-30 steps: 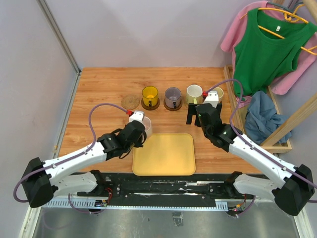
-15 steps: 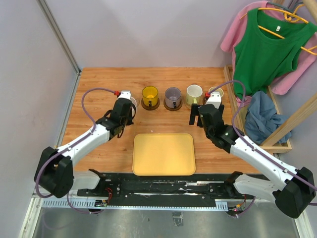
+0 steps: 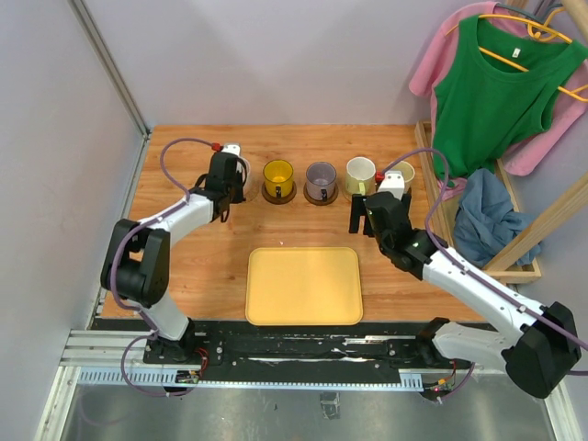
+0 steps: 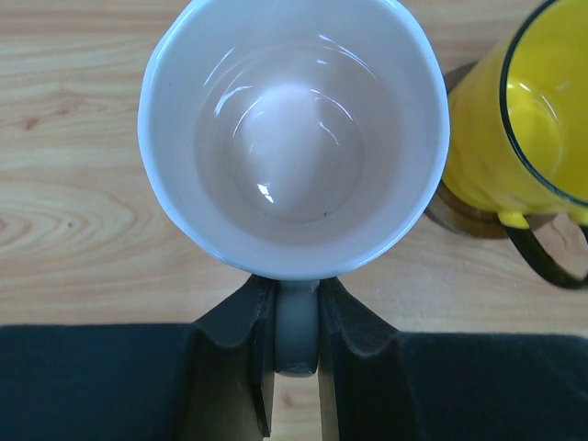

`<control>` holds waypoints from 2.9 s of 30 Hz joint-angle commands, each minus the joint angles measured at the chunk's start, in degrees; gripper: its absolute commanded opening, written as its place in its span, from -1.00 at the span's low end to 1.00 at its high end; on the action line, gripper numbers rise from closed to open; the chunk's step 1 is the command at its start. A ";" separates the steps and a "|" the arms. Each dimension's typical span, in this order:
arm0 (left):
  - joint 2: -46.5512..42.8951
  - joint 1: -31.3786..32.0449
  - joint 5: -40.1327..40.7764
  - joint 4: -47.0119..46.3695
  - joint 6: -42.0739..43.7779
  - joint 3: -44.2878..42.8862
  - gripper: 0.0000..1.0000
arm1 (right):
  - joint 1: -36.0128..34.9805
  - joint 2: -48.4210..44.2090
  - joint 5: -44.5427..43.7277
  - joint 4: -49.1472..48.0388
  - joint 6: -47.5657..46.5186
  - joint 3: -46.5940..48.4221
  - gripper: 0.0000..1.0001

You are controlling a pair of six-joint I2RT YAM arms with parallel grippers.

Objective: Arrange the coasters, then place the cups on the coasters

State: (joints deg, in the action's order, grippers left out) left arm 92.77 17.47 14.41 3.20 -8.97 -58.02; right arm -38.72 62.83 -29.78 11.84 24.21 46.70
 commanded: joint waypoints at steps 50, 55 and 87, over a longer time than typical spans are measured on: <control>7.04 -1.83 -0.89 -0.21 -0.58 -2.63 -0.99 | 2.12 5.51 7.18 -0.21 2.73 2.54 0.71; 5.73 -1.83 -0.12 0.31 -0.78 -1.24 -0.99 | 2.07 6.03 7.80 -0.23 2.78 2.85 0.71; 5.66 -1.87 -2.55 -0.53 -2.54 -2.11 0.06 | 2.07 7.60 9.92 0.00 3.60 3.01 0.75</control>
State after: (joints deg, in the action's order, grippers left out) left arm 99.59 15.88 12.34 2.83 -10.87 -60.10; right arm -37.32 70.22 -20.49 11.81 27.00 48.16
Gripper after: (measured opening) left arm 0.495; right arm 0.876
